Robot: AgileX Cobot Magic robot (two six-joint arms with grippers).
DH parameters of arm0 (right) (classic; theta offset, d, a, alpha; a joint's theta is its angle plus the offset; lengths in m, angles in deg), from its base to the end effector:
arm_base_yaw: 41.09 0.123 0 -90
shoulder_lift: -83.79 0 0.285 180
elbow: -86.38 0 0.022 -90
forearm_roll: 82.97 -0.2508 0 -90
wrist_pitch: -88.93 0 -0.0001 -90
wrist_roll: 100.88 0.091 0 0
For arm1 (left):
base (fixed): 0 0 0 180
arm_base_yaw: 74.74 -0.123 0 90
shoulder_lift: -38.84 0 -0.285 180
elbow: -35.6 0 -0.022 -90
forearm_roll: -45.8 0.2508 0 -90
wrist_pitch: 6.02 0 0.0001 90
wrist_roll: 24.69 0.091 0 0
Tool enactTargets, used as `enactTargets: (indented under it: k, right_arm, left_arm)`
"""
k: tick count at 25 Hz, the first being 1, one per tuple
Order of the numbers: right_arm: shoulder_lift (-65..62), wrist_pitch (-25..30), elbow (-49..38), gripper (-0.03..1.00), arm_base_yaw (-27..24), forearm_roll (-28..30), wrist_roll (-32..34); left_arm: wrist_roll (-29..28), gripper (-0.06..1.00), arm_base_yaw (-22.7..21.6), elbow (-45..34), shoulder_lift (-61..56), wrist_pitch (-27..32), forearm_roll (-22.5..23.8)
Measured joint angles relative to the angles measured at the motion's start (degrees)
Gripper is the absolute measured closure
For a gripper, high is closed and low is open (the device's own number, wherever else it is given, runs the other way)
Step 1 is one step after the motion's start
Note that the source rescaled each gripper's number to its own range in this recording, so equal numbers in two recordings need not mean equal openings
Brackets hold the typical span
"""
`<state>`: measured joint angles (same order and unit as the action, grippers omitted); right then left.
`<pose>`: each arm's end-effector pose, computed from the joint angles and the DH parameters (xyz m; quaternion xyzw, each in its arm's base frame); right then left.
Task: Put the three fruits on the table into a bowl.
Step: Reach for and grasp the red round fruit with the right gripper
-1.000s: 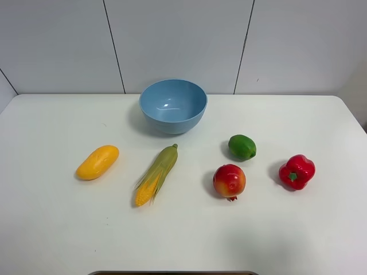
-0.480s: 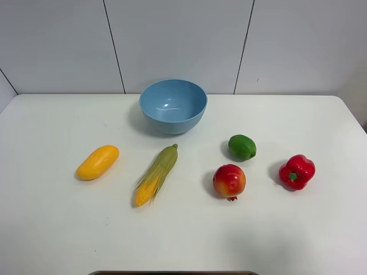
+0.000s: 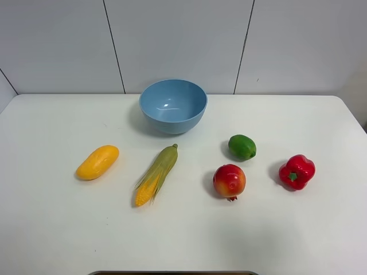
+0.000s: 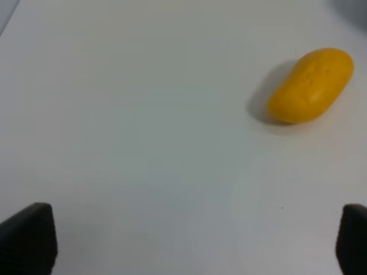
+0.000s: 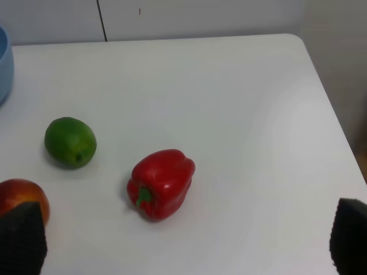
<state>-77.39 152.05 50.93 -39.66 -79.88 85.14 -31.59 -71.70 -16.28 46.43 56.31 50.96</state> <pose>0.0018 -0.0043 0.3374 0.0363 0.8533 0.0069 0.5201 -0.0001 0.0073 0.2592 -0.0305 0.8724 0.0027 0.4879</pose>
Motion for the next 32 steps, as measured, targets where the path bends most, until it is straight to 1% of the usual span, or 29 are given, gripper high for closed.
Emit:
enactTargets:
  k: [3,7,14,16,19,22,27,32]
  right_arm:
    - [6.03,0.0,3.67,-0.03,0.0,-0.45,0.0]
    - [14.66,0.0,7.93,-0.03,0.0,-2.73,-0.43]
    - [29.02,0.2,11.74,-0.03,0.05,-9.96,-5.62]
    - [32.75,0.2,12.37,-0.03,0.73,-10.96,-6.86]
    - [37.19,0.31,14.03,-0.03,4.0,-10.92,-7.44]
    - [41.15,0.58,16.44,-0.03,8.7,-9.66,-7.17]
    - [50.66,1.52,23.12,-0.03,17.51,-5.78,-3.09]
    - [59.33,2.63,28.7,-0.03,25.04,-3.96,1.2]
  left_arm:
    - [0.0,-0.06,0.0,0.0,0.0,0.0,0.0]
    - [0.0,-0.06,0.0,0.0,0.0,0.0,0.0]
    - [0.0,-0.06,0.0,0.0,0.0,0.0,0.0]
    - [0.0,-0.06,0.0,0.0,0.0,0.0,0.0]
    - [0.0,-0.06,0.0,0.0,0.0,0.0,0.0]
    - [0.0,-0.06,0.0,0.0,0.0,0.0,0.0]
    - [0.0,-0.06,0.0,0.0,0.0,0.0,0.0]
    - [0.0,-0.06,0.0,0.0,0.0,0.0,0.0]
